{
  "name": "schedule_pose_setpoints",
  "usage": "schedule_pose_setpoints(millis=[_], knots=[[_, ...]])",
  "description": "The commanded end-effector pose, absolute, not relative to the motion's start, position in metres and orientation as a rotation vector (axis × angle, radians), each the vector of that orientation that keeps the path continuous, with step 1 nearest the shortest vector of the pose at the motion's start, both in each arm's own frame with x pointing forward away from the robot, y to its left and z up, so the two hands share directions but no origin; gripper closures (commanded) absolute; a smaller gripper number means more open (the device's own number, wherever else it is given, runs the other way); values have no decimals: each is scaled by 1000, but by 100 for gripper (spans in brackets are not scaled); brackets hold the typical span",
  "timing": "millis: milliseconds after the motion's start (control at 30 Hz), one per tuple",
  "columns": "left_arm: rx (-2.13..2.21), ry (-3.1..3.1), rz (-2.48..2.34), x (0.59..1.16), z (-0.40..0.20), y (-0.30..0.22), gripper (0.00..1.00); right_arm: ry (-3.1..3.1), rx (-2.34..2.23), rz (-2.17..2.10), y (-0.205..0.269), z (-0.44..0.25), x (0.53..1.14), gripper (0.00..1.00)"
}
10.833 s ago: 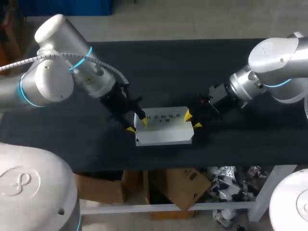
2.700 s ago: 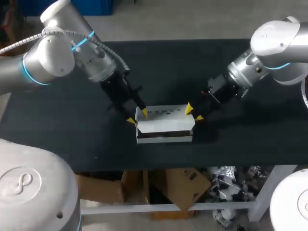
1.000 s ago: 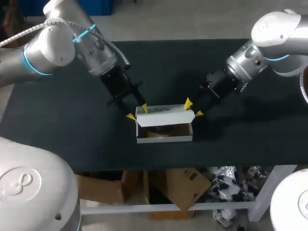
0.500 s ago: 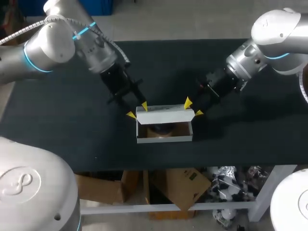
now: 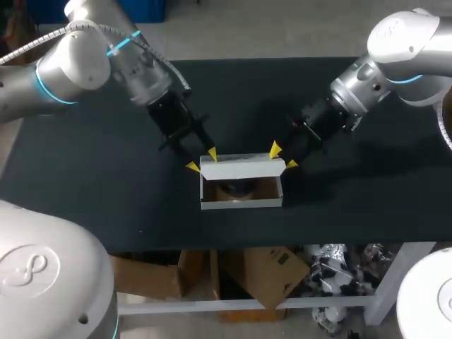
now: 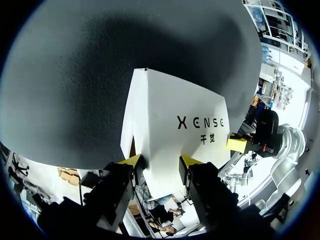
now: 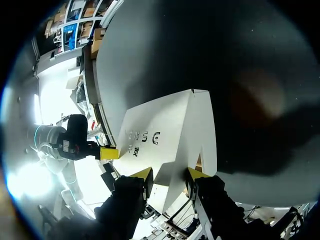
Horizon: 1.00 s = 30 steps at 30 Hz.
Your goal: Assemble the packaging by folding the flat box into shape, placing the metal phone stand inside, and closing the box properly
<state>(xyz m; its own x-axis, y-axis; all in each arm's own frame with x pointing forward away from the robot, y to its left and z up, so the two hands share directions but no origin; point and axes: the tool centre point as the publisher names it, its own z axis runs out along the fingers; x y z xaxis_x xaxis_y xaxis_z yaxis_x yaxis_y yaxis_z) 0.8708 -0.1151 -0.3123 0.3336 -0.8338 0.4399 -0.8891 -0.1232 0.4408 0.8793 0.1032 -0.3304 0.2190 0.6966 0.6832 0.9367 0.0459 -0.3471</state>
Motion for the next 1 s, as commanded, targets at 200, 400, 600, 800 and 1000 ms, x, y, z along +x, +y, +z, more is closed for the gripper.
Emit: schedule_pose_setpoints(millis=[200, 400, 600, 800, 1000], knots=[[1962, -1497, 100, 874, -310, -118, 54, -1541, -1698, -369, 109, -329, 884, 56], [1960, -1483, 99, 874, -310, -116, 54, -1544, -1698, -364, 110, -329, 885, 56], [1952, -1469, 95, 876, -310, -115, 55, -1548, -1700, -362, 110, -326, 886, 56], [1951, -1465, 92, 878, -309, -116, 55, -1553, -1700, -363, 110, -324, 887, 56], [1952, -1461, 91, 879, -307, -116, 55, -1555, -1700, -363, 111, -323, 887, 56]])
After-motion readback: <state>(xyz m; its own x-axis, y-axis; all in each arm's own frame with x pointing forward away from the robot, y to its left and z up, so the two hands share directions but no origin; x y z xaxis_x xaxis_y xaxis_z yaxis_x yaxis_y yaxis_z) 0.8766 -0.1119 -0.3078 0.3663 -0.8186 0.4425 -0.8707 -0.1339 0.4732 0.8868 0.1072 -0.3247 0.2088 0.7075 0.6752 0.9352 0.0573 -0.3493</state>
